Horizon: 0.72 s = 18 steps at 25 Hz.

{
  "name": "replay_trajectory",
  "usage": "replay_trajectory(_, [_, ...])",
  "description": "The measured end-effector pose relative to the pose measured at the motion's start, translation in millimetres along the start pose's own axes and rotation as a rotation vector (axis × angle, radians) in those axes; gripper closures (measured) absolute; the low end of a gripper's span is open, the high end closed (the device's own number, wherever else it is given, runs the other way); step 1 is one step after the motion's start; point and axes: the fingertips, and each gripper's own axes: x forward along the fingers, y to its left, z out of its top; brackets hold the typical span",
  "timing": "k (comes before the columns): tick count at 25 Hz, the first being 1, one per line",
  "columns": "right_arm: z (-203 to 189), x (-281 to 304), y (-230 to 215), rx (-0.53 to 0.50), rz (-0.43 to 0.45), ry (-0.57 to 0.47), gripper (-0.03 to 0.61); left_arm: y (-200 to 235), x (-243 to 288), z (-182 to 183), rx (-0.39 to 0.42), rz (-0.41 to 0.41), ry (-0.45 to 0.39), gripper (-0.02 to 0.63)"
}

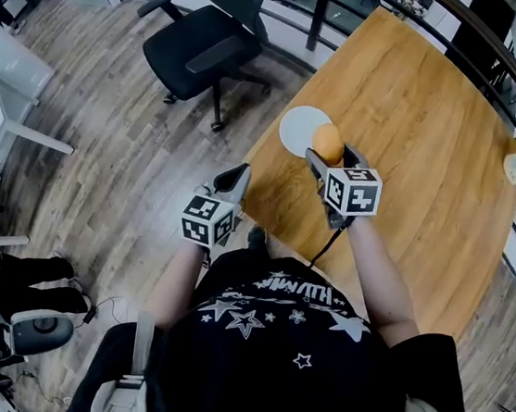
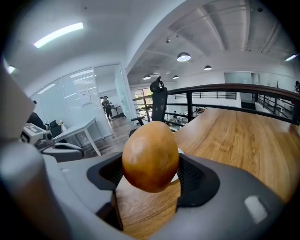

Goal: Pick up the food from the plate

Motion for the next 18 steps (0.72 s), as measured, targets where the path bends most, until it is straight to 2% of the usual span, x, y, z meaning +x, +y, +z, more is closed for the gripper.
replay_trajectory(18, [-41,-101,-11,-0.013,0.015,-0.064,0.235,-92,-27,-23,0.03,-0.01,-0.02,0.612])
